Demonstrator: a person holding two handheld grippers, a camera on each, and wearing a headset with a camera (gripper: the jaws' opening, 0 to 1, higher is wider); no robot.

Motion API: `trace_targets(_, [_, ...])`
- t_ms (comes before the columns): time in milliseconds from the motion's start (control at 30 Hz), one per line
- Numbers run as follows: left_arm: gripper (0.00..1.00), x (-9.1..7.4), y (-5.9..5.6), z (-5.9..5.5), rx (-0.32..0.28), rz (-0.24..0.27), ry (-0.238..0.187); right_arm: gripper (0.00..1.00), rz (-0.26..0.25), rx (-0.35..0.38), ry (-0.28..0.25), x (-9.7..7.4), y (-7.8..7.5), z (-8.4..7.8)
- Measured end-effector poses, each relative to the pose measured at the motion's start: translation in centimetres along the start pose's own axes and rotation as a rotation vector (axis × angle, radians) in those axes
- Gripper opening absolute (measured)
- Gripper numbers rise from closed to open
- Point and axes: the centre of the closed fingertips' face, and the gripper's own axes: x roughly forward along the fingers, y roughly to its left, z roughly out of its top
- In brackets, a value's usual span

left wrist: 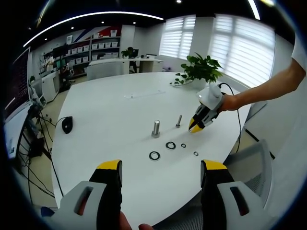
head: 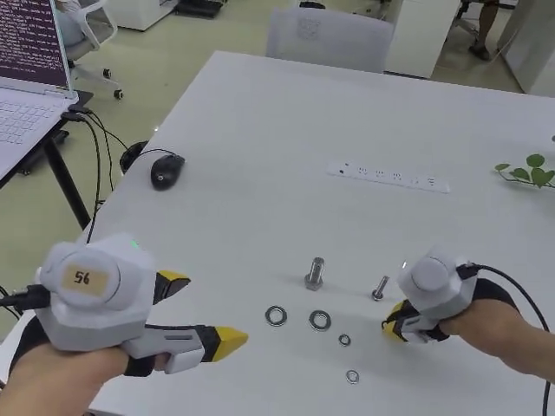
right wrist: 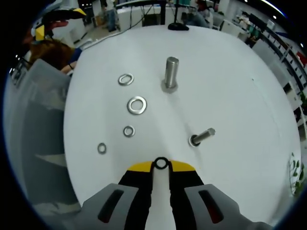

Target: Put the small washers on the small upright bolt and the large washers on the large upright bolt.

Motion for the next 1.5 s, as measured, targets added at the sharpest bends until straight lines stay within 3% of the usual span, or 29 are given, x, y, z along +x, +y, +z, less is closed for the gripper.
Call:
trace_targets(300, [0.66, 0.0, 0.0, -0.1, -0.006, 0.001, -0.006, 0.13, -0.065, -0.043, -0.013, -2.7, -2.8, 1.9])
trace_targets(567, [0.66, -0.3, 0.1, -0.1, -0.01, 0.007, -0.009, 0.13, -0.093, -0.04, -0.041, -3.2, -4.4, 3.8])
trace_targets(800, [0.66, -0.5, 0.3, 0.0, -0.013, 0.014, -0.012, 0.13, -0.083, -0.057, -0.021, -2.7, -4.8, 4.6])
trace_targets(1133, [0.66, -0.9, 0.8, -0.2, -0.023, 0.028, -0.015, 0.13, -0.066, -0.056, 0.03, -1.8, -4.9, 3.9])
trace_targets(1500, [0.66, -1.0, 1.1, -0.3, -0.027, 0.035, -0.013, 0.14, -0.058, -0.061, 0.039, -1.4, -5.0, 3.9])
